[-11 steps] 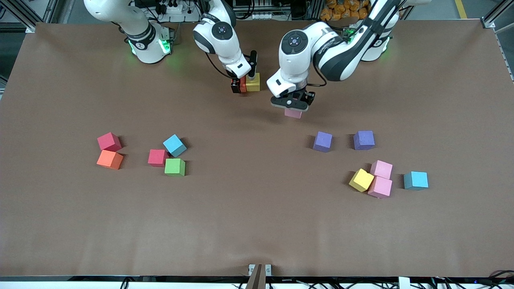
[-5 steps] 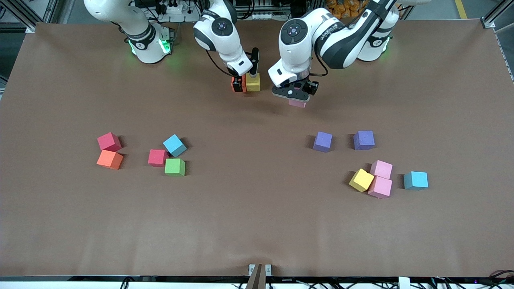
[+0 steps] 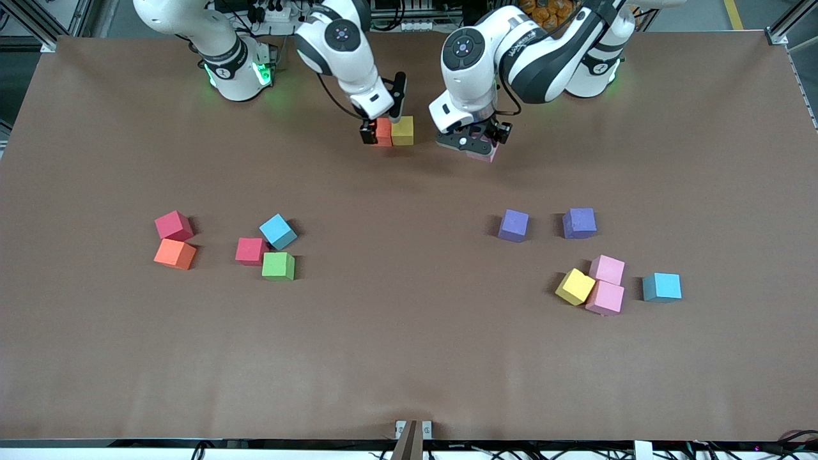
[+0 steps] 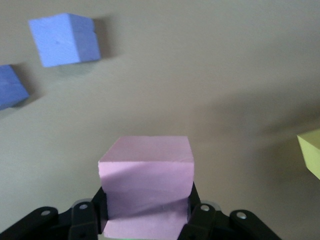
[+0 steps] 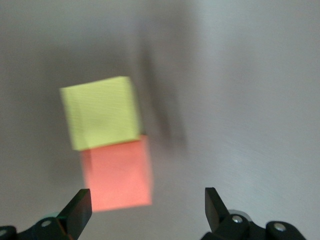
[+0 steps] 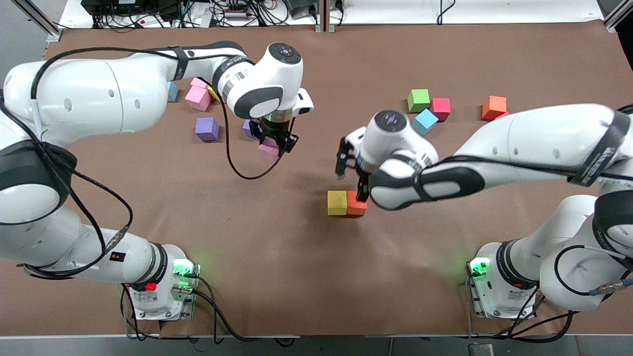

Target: Form number 2 with 11 blocks

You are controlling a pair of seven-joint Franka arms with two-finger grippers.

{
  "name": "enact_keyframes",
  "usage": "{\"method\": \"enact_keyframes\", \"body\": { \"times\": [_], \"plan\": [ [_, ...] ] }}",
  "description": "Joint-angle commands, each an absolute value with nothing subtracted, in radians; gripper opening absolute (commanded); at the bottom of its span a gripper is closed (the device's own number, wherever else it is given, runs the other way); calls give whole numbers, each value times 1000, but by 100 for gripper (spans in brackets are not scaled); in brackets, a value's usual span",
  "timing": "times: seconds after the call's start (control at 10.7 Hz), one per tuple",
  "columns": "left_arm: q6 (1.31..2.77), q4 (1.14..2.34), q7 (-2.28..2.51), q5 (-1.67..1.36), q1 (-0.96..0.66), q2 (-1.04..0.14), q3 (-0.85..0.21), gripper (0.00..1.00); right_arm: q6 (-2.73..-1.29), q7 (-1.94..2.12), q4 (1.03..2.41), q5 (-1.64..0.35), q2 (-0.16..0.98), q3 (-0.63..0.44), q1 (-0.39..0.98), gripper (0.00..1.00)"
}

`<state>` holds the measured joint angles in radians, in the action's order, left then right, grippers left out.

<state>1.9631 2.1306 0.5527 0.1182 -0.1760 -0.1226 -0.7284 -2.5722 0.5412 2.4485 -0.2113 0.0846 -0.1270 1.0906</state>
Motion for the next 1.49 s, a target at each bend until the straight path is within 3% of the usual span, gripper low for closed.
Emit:
{"method": "enact_keyframes", "body": {
  "times": [0.0, 0.28, 0.65, 0.84, 1.4],
  "plan": [
    [1973, 2142, 531, 87, -184, -107, -767, 17, -2435, 624, 2346, -213, 69, -283, 1047, 100],
    [2048, 2128, 467, 97, -219, -173, -816, 17, -2246, 710, 2165, -209, 147, -285, 785, 100],
    [2088, 2126, 14, 100, -232, -202, -816, 18, -2286, 696, 2083, -196, 236, -282, 554, 100],
    [2088, 2126, -188, 101, -232, -216, -816, 18, -2277, 687, 2085, -297, 258, -282, 461, 100],
    [2247, 2128, -195, 302, -304, -367, -815, 17, -2352, 266, 2083, -363, 377, -282, 416, 100]
  ]
}}
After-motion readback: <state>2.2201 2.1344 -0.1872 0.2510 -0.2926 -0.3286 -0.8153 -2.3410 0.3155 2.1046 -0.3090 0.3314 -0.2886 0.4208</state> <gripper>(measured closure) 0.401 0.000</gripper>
